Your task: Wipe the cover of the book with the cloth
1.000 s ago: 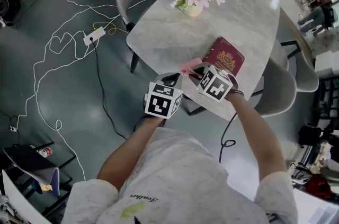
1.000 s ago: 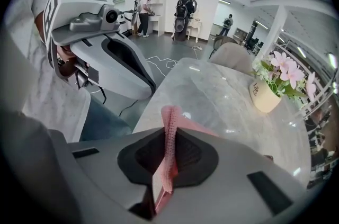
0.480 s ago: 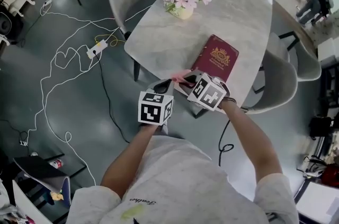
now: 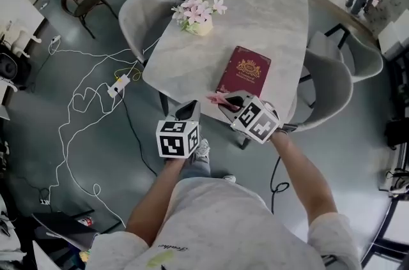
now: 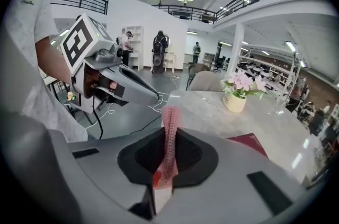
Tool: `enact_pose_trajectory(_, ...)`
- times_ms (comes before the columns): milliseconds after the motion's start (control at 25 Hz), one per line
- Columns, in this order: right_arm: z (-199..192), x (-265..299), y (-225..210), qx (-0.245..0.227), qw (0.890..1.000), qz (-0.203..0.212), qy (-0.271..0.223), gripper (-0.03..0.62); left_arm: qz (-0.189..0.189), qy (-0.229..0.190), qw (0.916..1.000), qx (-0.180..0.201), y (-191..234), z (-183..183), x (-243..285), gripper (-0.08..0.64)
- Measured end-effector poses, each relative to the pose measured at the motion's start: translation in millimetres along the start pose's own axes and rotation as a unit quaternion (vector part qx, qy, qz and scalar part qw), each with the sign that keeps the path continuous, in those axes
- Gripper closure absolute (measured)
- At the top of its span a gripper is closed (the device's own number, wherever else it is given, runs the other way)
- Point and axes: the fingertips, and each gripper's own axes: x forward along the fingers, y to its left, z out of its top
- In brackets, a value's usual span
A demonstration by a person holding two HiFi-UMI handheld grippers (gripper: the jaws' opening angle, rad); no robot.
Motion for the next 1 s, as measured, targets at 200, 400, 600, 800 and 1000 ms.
enact_pose_trajectory(200, -0.6, -39.3, -10.6, 0.013, 0.999, -0.040, -0.030, 0.574, -0.018, -0.013, 0.9992, 0.032, -30.7, 19.3, 1.3, 0.552)
enact_pose_trajectory(400, -6.5, -76.5, -26.4, 0.025, 0.995, -0.080, -0.051, 0.574, -0.047, -0.024, 0.9963, 0.068, -67.4, 38.4, 7.3, 0.552)
enact_pose_trajectory(600, -7.9, -116.1, -40.2, 0.047, 0.988, -0.119, -0.083, 0.574, -0.077, -0.032, 0.9920, 0.095, -105.7, 53.4, 9.2, 0.552)
enact_pose_trajectory(800, -8.6, -154.2, -53.2, 0.078, 0.974, -0.176, -0.119, 0.574, -0.103, -0.047, 0.9862, 0.121, -140.2, 70.5, 7.4, 0.552)
enact_pose_trajectory(1000, -8.8, -185.6, -59.6, 0.120, 0.953, -0.225, -0.162, 0.574, -0.129, -0.063, 0.9799, 0.138, -168.9, 83.8, -0.1, 0.552)
